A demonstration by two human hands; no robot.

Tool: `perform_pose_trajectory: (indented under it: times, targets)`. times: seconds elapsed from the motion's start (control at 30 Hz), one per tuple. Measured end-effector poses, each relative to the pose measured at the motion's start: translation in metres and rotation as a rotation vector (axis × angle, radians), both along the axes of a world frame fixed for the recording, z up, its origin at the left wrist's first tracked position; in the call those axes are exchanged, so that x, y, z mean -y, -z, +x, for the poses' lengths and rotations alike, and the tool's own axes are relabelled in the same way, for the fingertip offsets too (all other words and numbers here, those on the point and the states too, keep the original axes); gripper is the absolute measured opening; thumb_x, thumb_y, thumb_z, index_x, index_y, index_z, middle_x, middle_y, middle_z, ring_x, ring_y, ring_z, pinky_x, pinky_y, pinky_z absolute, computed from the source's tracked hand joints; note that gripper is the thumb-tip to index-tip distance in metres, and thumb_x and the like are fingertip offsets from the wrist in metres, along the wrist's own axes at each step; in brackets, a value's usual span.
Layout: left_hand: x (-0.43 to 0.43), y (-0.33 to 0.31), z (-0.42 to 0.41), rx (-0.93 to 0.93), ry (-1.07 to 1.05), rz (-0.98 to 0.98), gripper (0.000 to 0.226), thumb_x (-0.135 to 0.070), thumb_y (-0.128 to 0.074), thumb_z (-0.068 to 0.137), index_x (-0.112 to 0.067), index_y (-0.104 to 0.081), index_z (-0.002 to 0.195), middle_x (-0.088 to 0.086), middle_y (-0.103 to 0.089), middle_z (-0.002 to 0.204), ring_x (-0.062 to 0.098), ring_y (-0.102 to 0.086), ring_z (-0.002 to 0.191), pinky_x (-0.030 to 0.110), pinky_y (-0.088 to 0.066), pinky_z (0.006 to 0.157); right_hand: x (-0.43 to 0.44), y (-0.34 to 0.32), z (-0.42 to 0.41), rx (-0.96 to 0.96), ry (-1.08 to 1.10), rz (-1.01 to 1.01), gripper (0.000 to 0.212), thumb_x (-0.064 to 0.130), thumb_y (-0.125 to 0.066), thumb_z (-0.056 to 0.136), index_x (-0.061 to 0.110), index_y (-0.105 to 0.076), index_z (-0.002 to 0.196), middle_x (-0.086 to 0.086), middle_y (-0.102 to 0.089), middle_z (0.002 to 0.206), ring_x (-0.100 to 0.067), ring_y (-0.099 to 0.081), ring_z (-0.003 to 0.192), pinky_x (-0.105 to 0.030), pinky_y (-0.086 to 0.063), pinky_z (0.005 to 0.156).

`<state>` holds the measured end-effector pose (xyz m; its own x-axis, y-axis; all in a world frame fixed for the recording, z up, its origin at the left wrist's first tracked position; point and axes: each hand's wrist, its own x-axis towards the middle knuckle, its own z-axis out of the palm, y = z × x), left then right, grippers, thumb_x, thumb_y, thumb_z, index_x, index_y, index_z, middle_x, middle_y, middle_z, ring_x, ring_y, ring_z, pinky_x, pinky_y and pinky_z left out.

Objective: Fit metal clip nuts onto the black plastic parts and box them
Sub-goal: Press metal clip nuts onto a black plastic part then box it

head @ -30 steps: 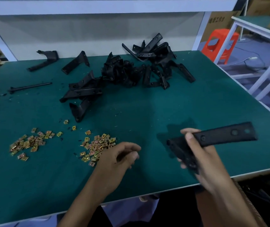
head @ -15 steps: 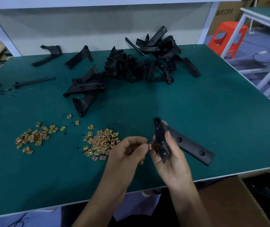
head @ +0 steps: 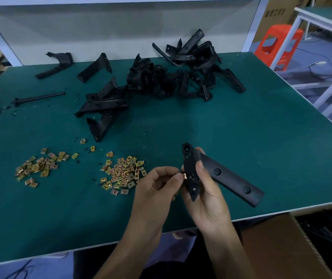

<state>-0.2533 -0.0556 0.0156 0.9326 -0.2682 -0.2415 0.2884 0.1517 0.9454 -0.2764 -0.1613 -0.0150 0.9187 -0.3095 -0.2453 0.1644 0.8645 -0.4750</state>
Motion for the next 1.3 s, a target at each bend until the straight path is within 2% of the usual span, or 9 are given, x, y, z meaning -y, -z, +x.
perform_pose_trajectory:
  times: [0.2, 0.4, 0.47, 0.63, 0.93, 1.0, 1.07, 1.17, 1.3]
  targets:
    - [-0.004, 0.003, -0.003, 0.006, 0.031, 0.016, 0.012, 0.000, -0.069, 0.089, -0.012, -0.070, 0.091, -0.007, -0.068, 0.070, 0.003, -0.058, 0.063, 0.015, -0.047, 0.059, -0.002, 0.003, -0.001, -0.028, 0.039, 0.000, 0.050, 0.020, -0.070, 0.077, 0.020, -0.066, 0.126, -0.005, -0.073, 0.100, -0.012, -0.071, 0.080, -0.026, -0.059, 0.073]
    - [-0.014, -0.002, -0.002, 0.134, 0.131, 0.164, 0.017, -0.003, -0.068, 0.091, -0.018, -0.066, 0.100, -0.002, -0.074, 0.089, 0.004, -0.066, 0.078, 0.013, -0.051, 0.071, -0.006, 0.006, -0.003, -0.064, 0.039, -0.004, 0.054, 0.023, -0.074, 0.073, 0.020, -0.065, 0.126, -0.008, -0.074, 0.116, -0.017, -0.073, 0.099, -0.033, -0.061, 0.084]
    - [-0.015, -0.002, -0.003, 0.121, 0.141, 0.175, 0.018, -0.003, -0.069, 0.091, -0.017, -0.066, 0.101, 0.002, -0.074, 0.089, 0.004, -0.066, 0.078, 0.013, -0.051, 0.071, -0.008, 0.007, -0.003, -0.081, 0.033, 0.003, 0.053, 0.024, -0.074, 0.073, 0.021, -0.066, 0.126, -0.010, -0.073, 0.122, -0.019, -0.072, 0.104, -0.036, -0.058, 0.092]
    - [-0.018, -0.001, -0.004, 0.030, 0.093, 0.096, 0.016, -0.006, -0.072, 0.089, -0.016, -0.068, 0.101, 0.001, -0.075, 0.086, 0.002, -0.065, 0.072, 0.013, -0.048, 0.062, -0.013, 0.004, -0.004, -0.066, 0.040, -0.064, 0.050, 0.025, -0.071, 0.078, 0.021, -0.065, 0.127, -0.010, -0.073, 0.121, -0.020, -0.073, 0.104, -0.035, -0.061, 0.083]
    - [-0.022, 0.011, -0.002, 0.040, 0.147, 0.099, 0.014, -0.012, -0.074, 0.088, -0.021, -0.071, 0.098, 0.000, -0.076, 0.086, 0.005, -0.068, 0.075, 0.016, -0.051, 0.064, -0.017, 0.011, -0.010, -0.107, 0.016, -0.236, 0.051, 0.023, -0.064, 0.085, 0.020, -0.059, 0.136, -0.011, -0.070, 0.129, -0.025, -0.067, 0.119, -0.039, -0.052, 0.100]
    - [-0.029, 0.015, 0.005, 0.218, 0.195, 0.242, 0.006, -0.023, -0.069, 0.092, -0.028, -0.070, 0.096, -0.010, -0.074, 0.090, 0.002, -0.067, 0.082, 0.015, -0.050, 0.072, -0.012, 0.010, -0.007, -0.107, 0.030, -0.225, 0.048, 0.023, -0.064, 0.086, 0.019, -0.060, 0.134, -0.007, -0.071, 0.126, -0.022, -0.068, 0.117, -0.036, -0.056, 0.097]
    - [-0.039, 0.022, 0.017, 0.508, 0.146, 0.558, 0.008, -0.026, -0.064, 0.096, -0.032, -0.069, 0.097, -0.020, -0.070, 0.093, -0.001, -0.061, 0.092, 0.008, -0.042, 0.080, -0.005, 0.011, -0.002, -0.109, 0.056, -0.208, 0.041, 0.022, -0.064, 0.086, 0.019, -0.064, 0.127, -0.003, -0.074, 0.120, -0.016, -0.072, 0.108, -0.030, -0.060, 0.086]
    - [-0.053, 0.028, 0.042, 0.883, 0.002, 1.047, 0.011, -0.014, -0.067, 0.092, -0.019, -0.073, 0.101, -0.006, -0.069, 0.098, 0.011, -0.048, 0.096, 0.021, -0.035, 0.084, 0.000, 0.013, 0.002, -0.118, 0.042, -0.197, 0.031, 0.021, -0.065, 0.086, 0.022, -0.073, 0.117, -0.002, -0.075, 0.118, -0.015, -0.073, 0.104, -0.030, -0.060, 0.080]
    - [-0.065, 0.034, 0.057, 0.750, 0.071, 1.229, 0.018, -0.030, -0.060, 0.097, -0.021, -0.069, 0.110, 0.002, -0.062, 0.113, 0.022, -0.044, 0.101, 0.035, -0.039, 0.087, 0.000, 0.017, 0.002, -0.112, 0.009, -0.225, 0.028, 0.021, -0.064, 0.086, 0.029, -0.080, 0.107, -0.001, -0.075, 0.118, -0.014, -0.073, 0.105, -0.030, -0.060, 0.077]
